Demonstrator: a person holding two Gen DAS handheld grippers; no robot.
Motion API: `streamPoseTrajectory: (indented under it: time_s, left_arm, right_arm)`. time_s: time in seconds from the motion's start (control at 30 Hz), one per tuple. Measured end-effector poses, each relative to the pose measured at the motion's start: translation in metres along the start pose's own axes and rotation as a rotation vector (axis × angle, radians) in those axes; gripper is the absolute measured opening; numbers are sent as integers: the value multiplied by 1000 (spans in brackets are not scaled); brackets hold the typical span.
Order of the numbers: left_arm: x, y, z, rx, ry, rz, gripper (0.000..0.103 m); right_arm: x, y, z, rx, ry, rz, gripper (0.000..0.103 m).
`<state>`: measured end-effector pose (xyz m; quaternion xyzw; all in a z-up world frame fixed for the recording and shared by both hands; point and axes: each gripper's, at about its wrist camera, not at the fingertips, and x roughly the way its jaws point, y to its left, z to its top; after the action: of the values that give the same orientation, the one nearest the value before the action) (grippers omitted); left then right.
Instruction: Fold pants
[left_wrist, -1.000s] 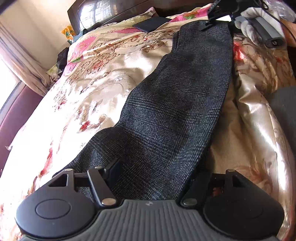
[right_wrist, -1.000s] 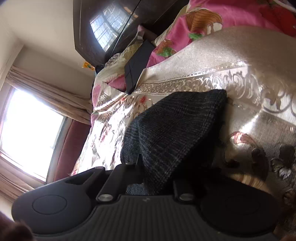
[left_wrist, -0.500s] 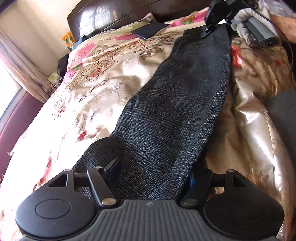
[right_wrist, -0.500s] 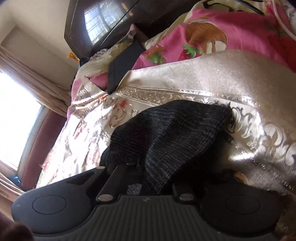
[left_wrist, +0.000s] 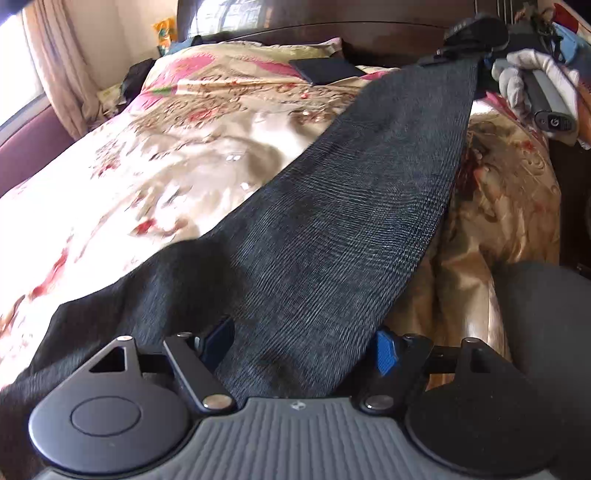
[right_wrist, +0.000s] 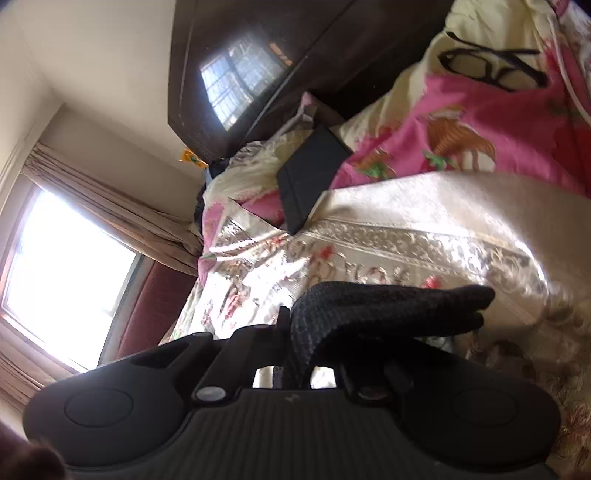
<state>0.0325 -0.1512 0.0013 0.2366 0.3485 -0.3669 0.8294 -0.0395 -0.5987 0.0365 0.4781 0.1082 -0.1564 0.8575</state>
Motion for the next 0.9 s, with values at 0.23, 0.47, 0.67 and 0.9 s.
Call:
streamPoseTrajectory:
  time_s: [0.23, 0.47, 0.67, 0.9]
  left_arm:
    - [0, 23, 0, -141, -9, -49, 95]
    - [-56, 30, -34, -96, -70, 26, 95]
    - [-81, 49, -63, -160, -102, 107, 95]
    - [-114, 83, -113, -263, -107, 241, 95]
  right_arm:
    - [-14, 37, -2, -127, 16, -58, 6]
    - [-27, 140, -60, -453, 112, 86, 6]
    - [-12, 231, -158, -627, 289, 255, 6]
    - [2, 299, -308, -802, 491, 398, 6]
